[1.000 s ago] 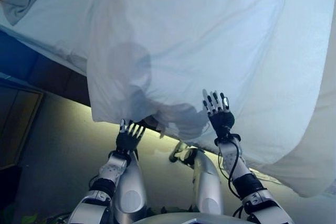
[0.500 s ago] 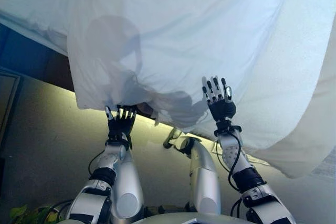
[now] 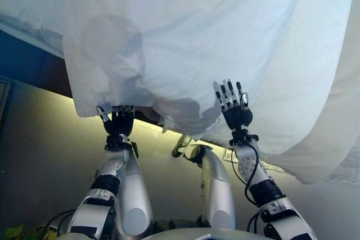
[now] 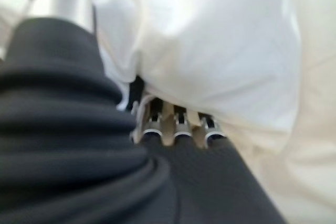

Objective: Make the bed neatly

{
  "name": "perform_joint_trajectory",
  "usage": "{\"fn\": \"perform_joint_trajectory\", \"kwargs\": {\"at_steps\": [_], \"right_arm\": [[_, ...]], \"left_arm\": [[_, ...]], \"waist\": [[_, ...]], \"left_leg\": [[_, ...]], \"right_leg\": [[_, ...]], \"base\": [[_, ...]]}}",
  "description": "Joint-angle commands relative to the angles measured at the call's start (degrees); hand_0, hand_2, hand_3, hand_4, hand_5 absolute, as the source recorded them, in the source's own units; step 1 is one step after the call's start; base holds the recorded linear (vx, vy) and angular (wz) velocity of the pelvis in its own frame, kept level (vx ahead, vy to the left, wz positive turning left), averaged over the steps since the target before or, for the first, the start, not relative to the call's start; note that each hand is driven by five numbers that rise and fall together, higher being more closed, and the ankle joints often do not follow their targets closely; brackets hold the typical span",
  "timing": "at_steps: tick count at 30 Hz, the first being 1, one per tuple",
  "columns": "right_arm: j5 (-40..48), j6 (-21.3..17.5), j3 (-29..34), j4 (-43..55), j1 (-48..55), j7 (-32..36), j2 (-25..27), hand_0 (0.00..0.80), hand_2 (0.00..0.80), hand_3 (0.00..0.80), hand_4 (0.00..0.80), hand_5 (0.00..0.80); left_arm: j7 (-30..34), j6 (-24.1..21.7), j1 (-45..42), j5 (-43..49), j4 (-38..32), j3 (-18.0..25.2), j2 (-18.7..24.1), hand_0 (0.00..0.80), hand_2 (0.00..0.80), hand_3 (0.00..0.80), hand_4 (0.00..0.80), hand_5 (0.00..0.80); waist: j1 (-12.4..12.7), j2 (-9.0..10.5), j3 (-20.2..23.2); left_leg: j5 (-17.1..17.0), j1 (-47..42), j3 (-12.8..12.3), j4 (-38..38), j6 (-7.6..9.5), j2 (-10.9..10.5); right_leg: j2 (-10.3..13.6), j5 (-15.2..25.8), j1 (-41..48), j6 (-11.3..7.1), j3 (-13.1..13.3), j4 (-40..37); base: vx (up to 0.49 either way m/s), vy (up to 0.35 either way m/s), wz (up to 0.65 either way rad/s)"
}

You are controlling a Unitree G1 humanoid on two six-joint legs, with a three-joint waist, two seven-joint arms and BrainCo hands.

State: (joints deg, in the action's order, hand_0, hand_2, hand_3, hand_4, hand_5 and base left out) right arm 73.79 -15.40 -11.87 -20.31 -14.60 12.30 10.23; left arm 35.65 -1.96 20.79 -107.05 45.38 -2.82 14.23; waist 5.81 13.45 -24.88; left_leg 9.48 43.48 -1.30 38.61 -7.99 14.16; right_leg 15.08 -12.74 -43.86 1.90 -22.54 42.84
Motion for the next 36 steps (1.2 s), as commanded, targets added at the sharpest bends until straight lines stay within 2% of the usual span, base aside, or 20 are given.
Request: {"fn": "perform_joint_trajectory", "kwargs": {"at_steps": [1,10,19,20,21,22,36], "right_arm": [[0.7,-0.2,1.3,4.7,0.5,2.0,0.2,0.000,0.000,0.000,0.000,0.000],[0.6,0.5,0.8,4.2,0.9,2.8,-0.6,0.000,0.000,0.000,0.000,0.000],[0.9,1.1,0.2,3.8,1.5,3.4,-1.2,0.000,0.000,0.000,0.000,0.000],[0.9,1.4,0.2,3.6,1.6,3.5,-1.4,0.000,0.000,0.000,0.000,0.000],[0.9,1.4,0.2,3.6,1.6,3.5,-1.4,0.000,0.000,0.000,0.000,0.000],[1.0,1.6,0.2,3.6,1.6,3.5,-1.5,0.000,0.000,0.000,0.000,0.000],[1.8,1.3,-0.3,3.7,1.9,3.6,-2.0,0.000,0.000,0.000,0.000,0.000]], "left_arm": [[6.0,0.3,1.3,1.2,-7.1,2.3,-0.1,0.000,0.000,0.000,0.000,0.000],[6.6,0.7,2.9,1.6,-10.1,3.9,0.4,0.000,0.000,0.000,0.000,0.000],[4.1,-0.1,3.6,1.0,-11.0,5.5,1.4,0.000,0.000,0.000,0.000,0.000],[3.1,-0.3,3.8,1.5,-11.1,5.8,1.6,0.414,0.414,0.414,0.414,0.414],[2.6,-0.4,3.9,1.9,-11.1,5.9,1.7,0.524,0.524,0.524,0.524,0.524],[2.1,-0.7,3.8,2.1,-11.0,5.9,1.7,0.800,0.800,0.800,0.800,0.800],[1.6,-0.6,2.8,3.1,-10.1,6.9,2.1,0.800,0.800,0.800,0.800,0.800]], "waist": [[2.0,0.55,-0.9],[2.0,0.70,-1.1],[1.9,0.96,-1.3],[1.9,0.99,-1.5],[1.8,0.98,-1.5],[1.8,0.96,-1.5],[2.7,1.48,-2.0]], "left_leg": [[0.6,4.2,2.1,3.7,6.09,-1.3],[1.3,3.3,1.8,4.6,6.56,-1.2],[1.8,2.3,1.6,5.6,7.12,-1.3],[1.9,2.6,1.6,6.2,7.23,-1.3],[1.9,2.6,1.7,6.4,7.29,-1.3],[1.9,2.7,1.6,6.5,7.37,-1.2],[2.3,2.1,1.0,6.8,7.47,-0.8]], "right_leg": [[3.9,20.7,4.0,-12.44,3.4,-16.2],[3.3,20.6,5.9,-12.15,2.7,-16.3],[2.6,20.9,7.8,-11.90,2.2,-16.6],[2.6,20.9,7.7,-11.85,2.2,-16.2],[2.5,20.9,7.7,-11.83,2.2,-16.1],[2.5,20.9,7.8,-11.84,2.2,-16.0],[2.0,20.7,10.4,-11.57,0.3,-17.3]], "base": [[0.000,0.000,0.00],[0.008,-0.006,-0.01],[0.023,-0.008,-0.01],[0.035,-0.009,-0.04],[0.028,-0.006,-0.05],[0.018,-0.001,-0.05],[0.003,-0.002,-0.01]]}}
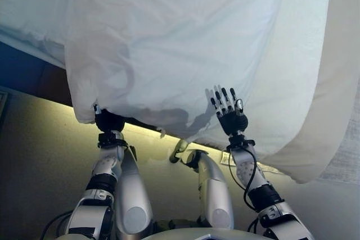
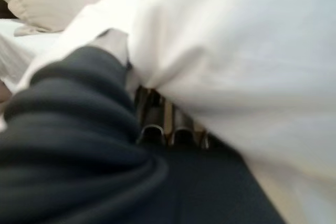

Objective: Make the bed neatly

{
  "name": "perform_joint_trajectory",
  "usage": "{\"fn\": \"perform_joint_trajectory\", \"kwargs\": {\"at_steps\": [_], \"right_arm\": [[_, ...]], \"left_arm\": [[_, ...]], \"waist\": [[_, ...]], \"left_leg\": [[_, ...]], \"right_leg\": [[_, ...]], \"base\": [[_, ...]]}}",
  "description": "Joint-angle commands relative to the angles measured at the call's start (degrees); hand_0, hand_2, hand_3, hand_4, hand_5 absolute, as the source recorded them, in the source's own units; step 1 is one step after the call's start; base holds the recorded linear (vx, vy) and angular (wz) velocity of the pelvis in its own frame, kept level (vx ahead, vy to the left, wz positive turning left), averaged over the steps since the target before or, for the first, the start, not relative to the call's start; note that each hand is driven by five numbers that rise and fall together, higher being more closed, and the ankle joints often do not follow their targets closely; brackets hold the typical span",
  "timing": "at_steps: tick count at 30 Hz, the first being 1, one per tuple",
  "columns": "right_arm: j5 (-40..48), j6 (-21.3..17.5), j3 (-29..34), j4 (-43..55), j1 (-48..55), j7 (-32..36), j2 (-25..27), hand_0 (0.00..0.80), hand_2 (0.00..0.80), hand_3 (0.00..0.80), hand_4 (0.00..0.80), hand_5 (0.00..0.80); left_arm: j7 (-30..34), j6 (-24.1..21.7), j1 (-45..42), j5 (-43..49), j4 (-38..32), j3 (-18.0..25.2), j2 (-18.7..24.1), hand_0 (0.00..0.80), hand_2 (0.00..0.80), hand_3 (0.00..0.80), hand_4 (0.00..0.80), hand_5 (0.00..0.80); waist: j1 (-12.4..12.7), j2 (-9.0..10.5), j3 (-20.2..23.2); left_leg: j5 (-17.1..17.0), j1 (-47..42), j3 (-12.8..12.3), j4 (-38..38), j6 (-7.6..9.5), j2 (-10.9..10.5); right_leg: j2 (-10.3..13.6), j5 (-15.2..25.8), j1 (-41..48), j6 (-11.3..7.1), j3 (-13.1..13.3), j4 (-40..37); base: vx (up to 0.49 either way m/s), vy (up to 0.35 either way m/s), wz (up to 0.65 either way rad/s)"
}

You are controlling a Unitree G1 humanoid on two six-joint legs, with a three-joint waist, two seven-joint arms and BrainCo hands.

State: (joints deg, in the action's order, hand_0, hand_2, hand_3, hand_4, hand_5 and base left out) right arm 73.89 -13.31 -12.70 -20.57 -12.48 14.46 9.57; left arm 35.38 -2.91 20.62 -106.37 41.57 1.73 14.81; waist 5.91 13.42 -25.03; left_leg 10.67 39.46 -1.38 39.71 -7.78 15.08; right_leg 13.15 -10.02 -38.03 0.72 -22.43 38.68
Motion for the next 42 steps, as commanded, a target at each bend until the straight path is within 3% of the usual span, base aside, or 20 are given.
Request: {"fn": "perform_joint_trajectory", "kwargs": {"at_steps": [1,9,13,19,21,24,30,42], "right_arm": [[1.8,-0.8,0.6,4.1,-0.2,1.3,-1.4,0.000,0.000,0.000,0.000,0.000],[2.3,-1.4,1.1,4.2,1.0,1.2,-2.3,0.000,0.000,0.000,0.000,0.000],[2.0,-1.1,1.9,4.0,3.0,0.6,-1.8,0.000,0.000,0.000,0.000,0.000],[-1.1,0.8,3.7,3.6,7.1,-2.1,1.1,0.000,0.000,0.000,0.000,0.000],[-3.4,2.9,5.3,3.8,8.5,-3.6,1.9,0.000,0.000,0.000,0.000,0.000],[-7.1,6.3,7.9,4.0,10.7,-5.1,3.3,0.000,0.000,0.000,0.000,0.000],[-10.7,10.2,10.4,4.5,14.7,-6.0,4.4,0.000,0.000,0.000,0.000,0.000],[-12.3,13.7,12.3,7.0,17.5,-7.8,6.8,0.000,0.000,0.000,0.000,0.000]], "left_arm": [[1.7,0.4,2.8,2.5,-6.3,2.5,1.5,0.800,0.800,0.800,0.800,0.800],[-3.9,-2.8,0.9,4.7,-4.7,3.9,1.9,0.800,0.800,0.800,0.800,0.800],[-8.2,-5.4,-2.5,7.6,-2.9,6.8,2.1,0.800,0.800,0.800,0.800,0.800],[-18.7,-7.7,-9.1,15.0,0.1,12.9,2.7,0.800,0.800,0.800,0.800,0.800],[-23.1,-7.2,-11.8,17.5,1.2,15.7,2.6,0.800,0.800,0.800,0.800,0.800],[-28.1,-5.7,-15.8,23.5,4.5,20.2,2.5,0.800,0.800,0.800,0.800,0.800],[-30.9,-4.3,-21.1,33.8,11.5,26.5,4.1,0.800,0.800,0.800,0.800,0.800],[-29.9,-1.8,-24.9,35.9,17.2,33.7,10.1,0.800,0.800,0.800,0.800,0.800]], "waist": [[2.6,1.53,-1.9],[3.3,1.30,-0.6],[3.3,0.10,1.5],[2.7,-4.86,6.7],[2.1,-6.82,8.9],[1.4,-10.14,12.8],[1.1,-13.73,18.0],[-1.0,-15.33,20.7]], "left_leg": [[1.2,6.0,1.0,5.7,7.27,-1.7],[1.5,2.1,-0.3,2.9,7.12,-1.8],[1.0,-3.0,-1.8,-0.5,6.83,-2.2],[-1.4,-12.5,-4.4,-7.5,5.38,-3.5],[-4.0,-15.8,-5.8,-10.8,5.23,-4.4],[-5.9,-21.9,-7.2,-16.4,4.26,-5.7],[-7.2,-30.4,-8.4,-23.4,2.84,-7.1],[-8.3,-37.1,-10.2,-28.9,2.71,-8.3]], "right_leg": [[3.9,17.9,4.8,-10.33,0.0,-13.1],[3.7,17.0,8.9,-10.19,-1.3,-15.2],[4.2,16.1,12.9,-10.04,-0.9,-17.2],[6.6,14.4,19.0,-9.95,2.0,-20.3],[7.9,14.6,21.1,-9.53,2.0,-22.2],[8.7,13.3,25.7,-10.54,2.6,-25.3],[8.8,11.9,34.1,-12.41,1.7,-30.7],[9.3,11.9,38.2,-13.06,1.5,-32.9]], "base": [[0.000,0.000,0.00],[0.018,-0.023,-0.07],[0.094,0.032,0.01],[0.166,0.209,0.02],[0.164,0.347,0.08],[0.213,0.339,0.05],[0.190,0.184,-0.02],[0.036,0.049,0.02]]}}
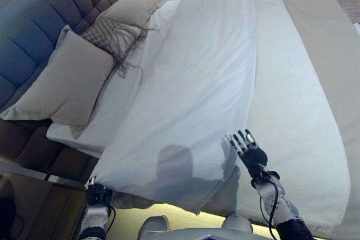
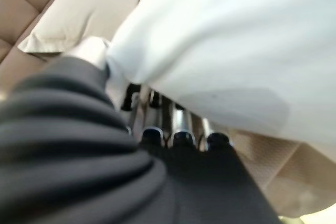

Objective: Make the bed neatly

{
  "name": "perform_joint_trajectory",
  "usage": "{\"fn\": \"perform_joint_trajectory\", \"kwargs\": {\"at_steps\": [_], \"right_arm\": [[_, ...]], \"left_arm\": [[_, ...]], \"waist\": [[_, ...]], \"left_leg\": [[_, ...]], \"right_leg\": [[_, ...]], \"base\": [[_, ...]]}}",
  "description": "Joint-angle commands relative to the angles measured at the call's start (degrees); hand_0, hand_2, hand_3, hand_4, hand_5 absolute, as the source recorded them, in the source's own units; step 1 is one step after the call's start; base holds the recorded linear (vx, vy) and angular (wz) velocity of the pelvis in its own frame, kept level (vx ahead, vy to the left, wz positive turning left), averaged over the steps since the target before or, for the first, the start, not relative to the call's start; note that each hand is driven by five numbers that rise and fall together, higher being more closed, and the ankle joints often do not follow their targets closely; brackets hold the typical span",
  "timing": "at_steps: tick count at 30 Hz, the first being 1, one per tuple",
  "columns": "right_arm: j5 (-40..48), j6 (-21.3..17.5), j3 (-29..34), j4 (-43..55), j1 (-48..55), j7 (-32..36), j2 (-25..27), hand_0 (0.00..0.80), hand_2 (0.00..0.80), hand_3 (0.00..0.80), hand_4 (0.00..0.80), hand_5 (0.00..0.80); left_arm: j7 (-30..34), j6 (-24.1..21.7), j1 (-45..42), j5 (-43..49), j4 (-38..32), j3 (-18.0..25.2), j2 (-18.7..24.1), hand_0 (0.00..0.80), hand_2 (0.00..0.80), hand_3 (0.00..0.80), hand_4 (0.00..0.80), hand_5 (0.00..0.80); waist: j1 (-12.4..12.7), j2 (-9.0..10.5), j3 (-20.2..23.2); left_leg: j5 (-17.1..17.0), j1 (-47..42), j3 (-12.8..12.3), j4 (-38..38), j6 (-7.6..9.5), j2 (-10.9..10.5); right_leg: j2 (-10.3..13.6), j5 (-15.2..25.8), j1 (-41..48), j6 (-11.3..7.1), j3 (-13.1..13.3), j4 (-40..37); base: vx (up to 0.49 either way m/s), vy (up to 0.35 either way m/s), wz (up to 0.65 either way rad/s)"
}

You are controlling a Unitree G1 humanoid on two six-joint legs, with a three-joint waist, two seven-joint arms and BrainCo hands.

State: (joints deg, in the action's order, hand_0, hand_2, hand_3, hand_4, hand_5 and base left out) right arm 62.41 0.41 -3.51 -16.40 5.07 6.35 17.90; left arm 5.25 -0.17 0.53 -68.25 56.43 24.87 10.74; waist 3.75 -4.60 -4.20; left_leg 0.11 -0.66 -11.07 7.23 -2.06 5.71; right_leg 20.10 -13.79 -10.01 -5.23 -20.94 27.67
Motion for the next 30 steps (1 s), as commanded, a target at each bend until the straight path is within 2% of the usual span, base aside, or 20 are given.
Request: {"fn": "perform_joint_trajectory", "kwargs": {"at_steps": [1,5,8,14,18,23,30], "right_arm": [[-0.8,0.0,3.2,2.6,-0.1,0.3,-1.5,0.000,0.000,0.000,0.000,0.000],[-0.6,-0.2,3.7,2.4,0.5,0.2,-2.4,0.000,0.000,0.000,0.000,0.000],[-0.5,-0.6,3.7,2.8,1.2,0.4,-3.4,0.000,0.000,0.000,0.000,0.000],[-0.1,-2.0,3.1,4.0,1.5,0.1,-5.6,0.000,0.000,0.000,0.000,0.000],[-0.5,-2.6,2.6,3.8,0.6,-0.4,-5.9,0.000,0.000,0.000,0.000,0.000],[-0.6,-2.8,2.4,2.2,-1.1,-2.2,-5.3,0.000,0.000,0.000,0.000,0.000],[0.7,-2.1,0.5,0.5,-3.2,-3.8,-3.2,0.000,0.000,0.000,0.000,0.000]], "left_arm": [[0.1,-4.0,-4.8,-2.9,2.3,10.6,14.5,0.800,0.800,0.800,0.800,0.800],[0.1,-2.7,-5.1,-4.1,2.5,10.5,13.7,0.800,0.800,0.800,0.800,0.800],[0.3,-3.1,-5.4,-5.0,1.9,10.4,11.3,0.800,0.800,0.800,0.800,0.800],[-2.0,-7.7,-5.0,-2.1,0.1,7.7,7.6,0.800,0.800,0.800,0.800,0.800],[-5.7,-11.1,-4.5,2.7,-0.1,5.9,7.2,0.800,0.800,0.800,0.800,0.800],[-14.8,-13.6,-4.4,12.9,2.0,4.4,9.5,0.800,0.800,0.800,0.800,0.800],[-23.9,-12.1,-3.7,25.5,8.7,4.7,17.3,0.800,0.800,0.800,0.800,0.800]], "waist": [[1.1,2.64,-0.1],[1.4,2.91,-0.1],[1.8,3.40,0.1],[2.9,5.00,0.5],[3.4,5.44,0.7],[4.0,5.40,0.8],[4.8,5.44,1.8]], "left_leg": [[2.3,2.7,-0.6,3.4,-2.99,1.1],[2.7,1.3,-0.9,2.9,-3.04,1.2],[2.9,0.8,-0.9,2.6,-3.02,1.4],[2.7,0.3,-1.0,1.6,-2.76,2.0],[2.4,0.3,-0.6,1.4,-2.71,2.0],[2.0,0.4,0.4,1.7,-3.07,2.4],[1.5,-0.5,0.8,0.7,-3.87,3.1]], "right_leg": [[2.4,15.8,10.3,-7.21,-0.1,-21.9],[2.5,16.1,11.6,-7.70,-1.1,-22.5],[2.3,16.5,12.1,-7.88,-1.7,-23.2],[1.4,17.9,12.7,-7.82,-2.6,-24.9],[0.6,18.3,12.6,-7.32,-2.3,-25.1],[-0.2,17.8,12.9,-6.62,-2.4,-24.7],[-0.6,17.8,14.2,-6.65,-3.3,-25.4]], "base": [[0.000,0.000,0.00],[0.010,-0.037,0.01],[-0.017,-0.069,0.03],[-0.054,-0.137,0.07],[-0.038,-0.049,0.03],[-0.004,0.023,0.01],[0.018,0.052,0.06]]}}
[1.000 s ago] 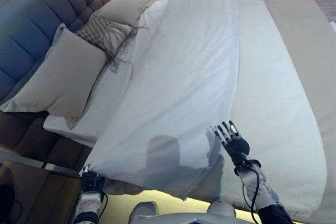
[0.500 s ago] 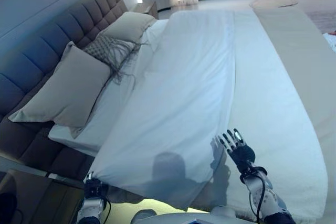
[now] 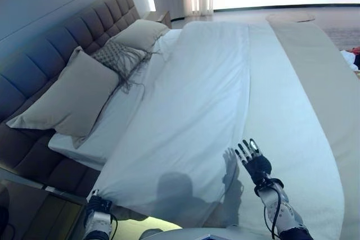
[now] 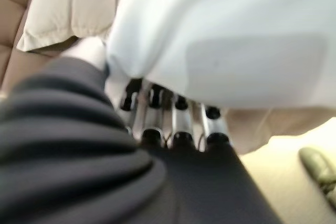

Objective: Make the bed neatly

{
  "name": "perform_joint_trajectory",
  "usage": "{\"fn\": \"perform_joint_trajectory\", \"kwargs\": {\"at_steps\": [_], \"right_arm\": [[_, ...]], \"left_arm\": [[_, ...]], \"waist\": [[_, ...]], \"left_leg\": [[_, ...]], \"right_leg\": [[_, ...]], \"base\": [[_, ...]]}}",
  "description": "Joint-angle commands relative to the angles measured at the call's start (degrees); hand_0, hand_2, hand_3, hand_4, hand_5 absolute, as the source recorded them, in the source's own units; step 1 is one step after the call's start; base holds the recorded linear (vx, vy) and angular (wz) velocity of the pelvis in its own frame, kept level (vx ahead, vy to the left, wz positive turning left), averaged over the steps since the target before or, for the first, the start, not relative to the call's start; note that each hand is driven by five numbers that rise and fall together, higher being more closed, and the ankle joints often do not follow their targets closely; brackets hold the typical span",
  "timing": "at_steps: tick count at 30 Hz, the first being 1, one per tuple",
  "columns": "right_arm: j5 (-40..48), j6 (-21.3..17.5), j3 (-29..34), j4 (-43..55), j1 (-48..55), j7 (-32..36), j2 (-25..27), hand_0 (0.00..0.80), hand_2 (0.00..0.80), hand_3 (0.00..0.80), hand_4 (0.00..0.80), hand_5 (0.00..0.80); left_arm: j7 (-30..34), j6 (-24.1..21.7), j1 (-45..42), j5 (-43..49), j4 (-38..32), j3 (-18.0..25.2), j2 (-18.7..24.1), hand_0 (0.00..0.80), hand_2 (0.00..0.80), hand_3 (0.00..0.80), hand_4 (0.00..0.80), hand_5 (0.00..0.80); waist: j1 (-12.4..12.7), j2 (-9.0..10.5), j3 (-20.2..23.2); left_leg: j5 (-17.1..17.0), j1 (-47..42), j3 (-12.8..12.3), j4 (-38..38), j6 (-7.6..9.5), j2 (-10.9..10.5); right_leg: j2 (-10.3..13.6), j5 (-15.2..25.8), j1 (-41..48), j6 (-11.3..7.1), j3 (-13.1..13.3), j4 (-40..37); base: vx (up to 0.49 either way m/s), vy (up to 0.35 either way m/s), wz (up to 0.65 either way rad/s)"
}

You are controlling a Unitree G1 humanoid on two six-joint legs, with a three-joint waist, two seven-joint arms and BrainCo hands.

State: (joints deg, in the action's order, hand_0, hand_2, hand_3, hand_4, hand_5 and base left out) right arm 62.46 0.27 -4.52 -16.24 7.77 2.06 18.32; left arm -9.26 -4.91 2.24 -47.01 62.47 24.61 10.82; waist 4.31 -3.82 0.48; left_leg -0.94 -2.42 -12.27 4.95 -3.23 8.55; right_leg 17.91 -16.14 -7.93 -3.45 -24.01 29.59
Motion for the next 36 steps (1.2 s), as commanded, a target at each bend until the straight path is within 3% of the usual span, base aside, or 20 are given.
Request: {"fn": "perform_joint_trajectory", "kwargs": {"at_steps": [1,4,9,14,18,22,28,29,30,31,35,36], "right_arm": [[0.9,-1.8,1.2,0.2,-6.2,0.5,-3.4,0.000,0.000,0.000,0.000,0.000],[1.2,-1.1,0.6,0.6,-6.5,0.2,-3.1,0.000,0.000,0.000,0.000,0.000],[0.9,-0.8,0.1,0.1,-6.7,0.2,-3.0,0.000,0.000,0.000,0.000,0.000],[0.8,-0.4,-0.5,-0.6,-7.2,0.1,-2.6,0.000,0.000,0.000,0.000,0.000],[0.6,-0.7,-0.3,-0.5,-7.4,0.2,-1.3,0.000,0.000,0.000,0.000,0.000],[0.9,-2.5,0.3,-0.8,-6.7,0.9,-1.5,0.000,0.000,0.000,0.000,0.000],[1.4,-4.3,-0.4,-1.6,-5.6,1.3,-3.4,0.000,0.000,0.000,0.000,0.000],[1.4,-4.3,-0.4,-1.5,-5.5,1.2,-3.6,0.000,0.000,0.000,0.000,0.000],[1.3,-4.2,-0.4,-1.3,-5.5,1.2,-3.7,0.000,0.000,0.000,0.000,0.000],[1.3,-4.1,-0.6,-1.1,-5.4,1.0,-3.8,0.000,0.000,0.000,0.000,0.000],[0.7,-4.1,-0.2,-1.0,-5.2,1.2,-4.0,0.000,0.000,0.000,0.000,0.000],[0.3,-4.2,0.1,-1.0,-5.2,1.6,-4.4,0.000,0.000,0.000,0.000,0.000]], "left_arm": [[-10.5,-6.9,-5.4,4.9,3.7,5.2,18.2,0.800,0.800,0.800,0.800,0.800],[-6.1,-4.1,-6.0,6.8,5.8,7.3,19.9,0.800,0.800,0.800,0.800,0.800],[-5.5,-4.6,-6.9,9.4,6.8,7.1,21.8,0.800,0.800,0.800,0.800,0.800],[-8.3,-4.9,-7.0,23.4,7.7,3.1,23.6,0.800,0.800,0.800,0.800,0.800],[-9.3,-2.7,-6.0,27.3,7.2,1.4,27.7,0.800,0.800,0.800,0.800,0.800],[-9.8,1.0,-5.5,28.6,5.3,3.7,31.7,0.800,0.800,0.800,0.800,0.800],[-7.7,-0.2,-5.8,29.1,4.7,6.1,34.0,0.800,0.800,0.800,0.800,0.800],[-6.8,-1.0,-6.0,28.6,4.1,5.9,33.5,0.750,0.750,0.750,0.750,0.750],[-5.9,-1.8,-6.0,28.0,3.7,5.8,33.2,0.420,0.420,0.420,0.420,0.420],[-3.8,-3.3,-5.8,26.9,2.8,5.5,32.4,0.000,0.000,0.000,0.000,0.000],[0.1,-7.1,-5.4,23.7,-1.7,4.3,30.0,0.000,0.000,0.000,0.000,0.000],[0.8,-7.9,-5.5,22.3,-6.0,3.7,28.2,0.000,0.000,0.000,0.000,0.000]], "waist": [[4.3,4.69,-2.7],[4.7,4.76,-1.9],[4.9,4.44,-1.2],[4.7,3.80,-1.0],[4.2,3.02,-1.1],[4.8,3.40,-1.6],[5.7,4.22,-1.3],[5.7,4.25,-1.2],[5.7,4.26,-1.1],[5.7,4.28,-1.0],[5.6,4.31,-1.2],[5.7,4.45,-1.5]], "left_leg": [[2.5,1.0,2.0,2.7,-2.72,0.2],[2.4,0.3,2.0,1.9,-2.67,0.0],[2.4,-0.3,2.2,1.3,-2.43,-0.5],[1.5,-0.8,2.3,0.1,-2.43,-0.4],[1.0,-0.4,2.5,-0.3,-2.66,-0.3],[1.9,0.2,3.1,0.8,-2.40,-0.8],[2.4,-0.7,3.6,0.6,-1.69,-1.6],[2.3,-0.8,3.7,0.3,-1.64,-1.6],[2.2,-0.9,3.7,0.1,-1.63,-1.6],[2.2,-1.0,3.7,0.0,-1.60,-1.7],[2.3,-1.0,3.6,-0.1,-1.62,-1.7],[2.5,-0.8,3.5,0.0,-1.58,-1.6]], "right_leg": [[1.6,20.2,12.2,-8.45,-0.2,-27.4],[1.5,20.2,12.7,-8.60,-0.1,-27.8],[1.6,20.3,12.8,-8.69,0.2,-27.6],[0.8,20.0,12.8,-8.65,0.7,-27.7],[0.7,20.0,12.4,-8.53,1.2,-27.7],[1.7,20.6,11.9,-8.89,1.4,-27.2],[2.2,21.0,12.8,-9.35,1.1,-27.0],[2.1,21.0,12.8,-9.37,1.1,-27.1],[2.1,21.0,12.8,-9.37,1.1,-27.1],[1.9,21.0,12.9,-9.34,1.2,-27.2],[1.8,21.0,12.5,-9.35,1.4,-27.2],[1.7,20.9,12.2,-9.38,1.4,-27.3]], "base": [[0.031,0.037,0.03],[0.045,0.037,-0.02],[0.038,0.022,0.03],[0.031,0.014,0.04],[-0.001,0.075,0.33],[-0.005,0.011,0.38],[0.041,-0.045,0.04],[0.009,-0.032,0.05],[0.007,-0.033,0.04],[0.000,0.000,0.00],[-0.013,-0.015,0.02],[-0.041,-0.054,-0.03]]}}
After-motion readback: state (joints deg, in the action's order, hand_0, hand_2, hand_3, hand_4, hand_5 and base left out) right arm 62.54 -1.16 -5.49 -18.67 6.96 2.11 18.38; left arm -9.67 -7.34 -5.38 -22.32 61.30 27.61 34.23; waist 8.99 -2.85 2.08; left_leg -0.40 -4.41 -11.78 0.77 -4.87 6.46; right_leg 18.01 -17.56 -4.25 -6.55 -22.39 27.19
